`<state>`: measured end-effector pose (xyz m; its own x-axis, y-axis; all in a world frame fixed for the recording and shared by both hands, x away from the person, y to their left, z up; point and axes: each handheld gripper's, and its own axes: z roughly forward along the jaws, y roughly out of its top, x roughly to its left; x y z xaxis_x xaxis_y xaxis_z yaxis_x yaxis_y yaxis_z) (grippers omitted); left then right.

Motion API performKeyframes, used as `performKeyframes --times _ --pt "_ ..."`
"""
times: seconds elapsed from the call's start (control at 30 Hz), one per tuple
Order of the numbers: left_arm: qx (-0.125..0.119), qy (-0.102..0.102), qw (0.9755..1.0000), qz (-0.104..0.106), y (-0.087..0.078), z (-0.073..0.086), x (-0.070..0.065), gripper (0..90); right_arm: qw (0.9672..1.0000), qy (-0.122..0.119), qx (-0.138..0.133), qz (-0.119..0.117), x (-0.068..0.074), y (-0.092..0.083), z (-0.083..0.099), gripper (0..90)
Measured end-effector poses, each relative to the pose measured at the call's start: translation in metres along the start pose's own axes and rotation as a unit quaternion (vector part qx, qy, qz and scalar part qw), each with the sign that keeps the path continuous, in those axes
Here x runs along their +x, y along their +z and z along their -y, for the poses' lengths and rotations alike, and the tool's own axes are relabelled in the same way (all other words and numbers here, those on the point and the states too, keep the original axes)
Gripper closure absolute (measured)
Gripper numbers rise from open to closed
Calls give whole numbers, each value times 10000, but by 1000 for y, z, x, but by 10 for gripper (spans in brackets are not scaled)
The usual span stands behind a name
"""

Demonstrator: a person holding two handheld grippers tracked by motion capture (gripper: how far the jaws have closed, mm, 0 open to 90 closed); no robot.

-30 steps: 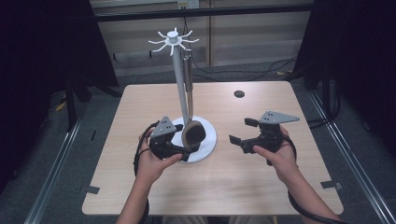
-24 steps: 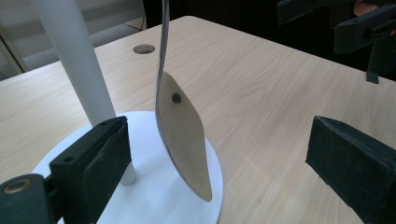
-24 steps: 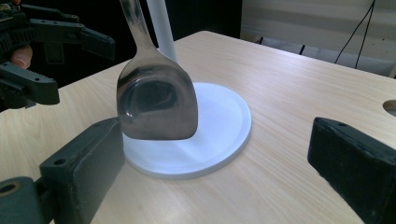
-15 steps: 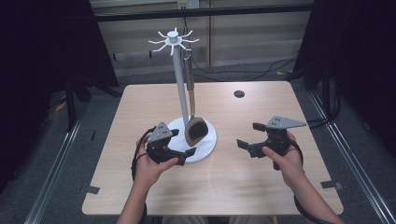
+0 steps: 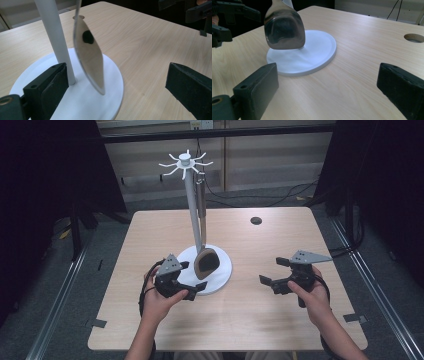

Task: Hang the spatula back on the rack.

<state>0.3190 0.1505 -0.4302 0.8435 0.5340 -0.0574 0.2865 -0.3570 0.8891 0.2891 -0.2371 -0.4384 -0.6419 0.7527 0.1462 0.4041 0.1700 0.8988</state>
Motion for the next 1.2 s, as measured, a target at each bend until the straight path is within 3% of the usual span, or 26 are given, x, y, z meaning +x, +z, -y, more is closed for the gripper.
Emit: performKeyframes --times 0.93,1.2 --pt "135 -112 9998 -102 -7 21 9 46 9996 225 46 168 -9 -13 35 31" --pt "58 -142 9998 -89 -8 20 8 47 9995 246 88 188 -9 -16 40 31"
